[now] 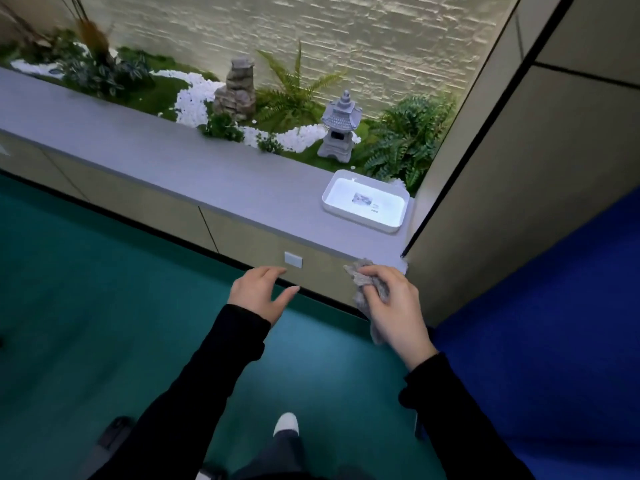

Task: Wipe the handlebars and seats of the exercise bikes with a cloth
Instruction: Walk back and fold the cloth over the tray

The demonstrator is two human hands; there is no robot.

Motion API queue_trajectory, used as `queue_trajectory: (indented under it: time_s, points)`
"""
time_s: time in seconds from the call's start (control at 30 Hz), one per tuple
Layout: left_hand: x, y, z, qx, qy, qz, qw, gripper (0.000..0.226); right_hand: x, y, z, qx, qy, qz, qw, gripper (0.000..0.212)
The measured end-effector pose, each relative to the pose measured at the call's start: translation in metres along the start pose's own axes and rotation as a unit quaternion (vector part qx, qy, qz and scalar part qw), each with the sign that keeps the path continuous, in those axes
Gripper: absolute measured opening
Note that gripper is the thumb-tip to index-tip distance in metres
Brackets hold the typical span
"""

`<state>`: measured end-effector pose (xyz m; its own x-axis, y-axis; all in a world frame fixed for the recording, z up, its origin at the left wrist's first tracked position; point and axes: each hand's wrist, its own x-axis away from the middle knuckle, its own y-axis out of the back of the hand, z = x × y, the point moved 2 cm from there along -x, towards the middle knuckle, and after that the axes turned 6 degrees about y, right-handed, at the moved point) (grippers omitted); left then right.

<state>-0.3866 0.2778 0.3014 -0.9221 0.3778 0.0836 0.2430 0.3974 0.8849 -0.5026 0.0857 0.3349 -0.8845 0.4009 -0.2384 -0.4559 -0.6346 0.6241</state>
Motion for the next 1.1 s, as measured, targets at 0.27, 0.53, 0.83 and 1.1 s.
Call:
queue_trajectory:
  time_s: [0.27,0.53,0.83,1.1]
  points:
    - [-0.082,-0.010,-0.012,0.004,-0.036,0.045,0.998,0.047,-0.068,0.007,-0.021,-0.034,-0.043,-0.082,0.995,0.017]
    - [-0.159,-0.019,-0.020,0.028,-0.013,0.049,0.998,0.046,-0.143,-0.008,-0.058,-0.046,-0.080,-0.036,0.995,0.017]
    - [-0.244,-0.011,-0.039,0.016,0.024,0.030,0.999,0.048,-0.249,-0.018,-0.087,-0.093,-0.071,0.014,0.993,0.015]
    - [-0.306,-0.005,-0.044,0.022,0.031,0.027,0.999,0.047,-0.309,-0.019,-0.105,-0.096,-0.084,0.008,0.992,0.012]
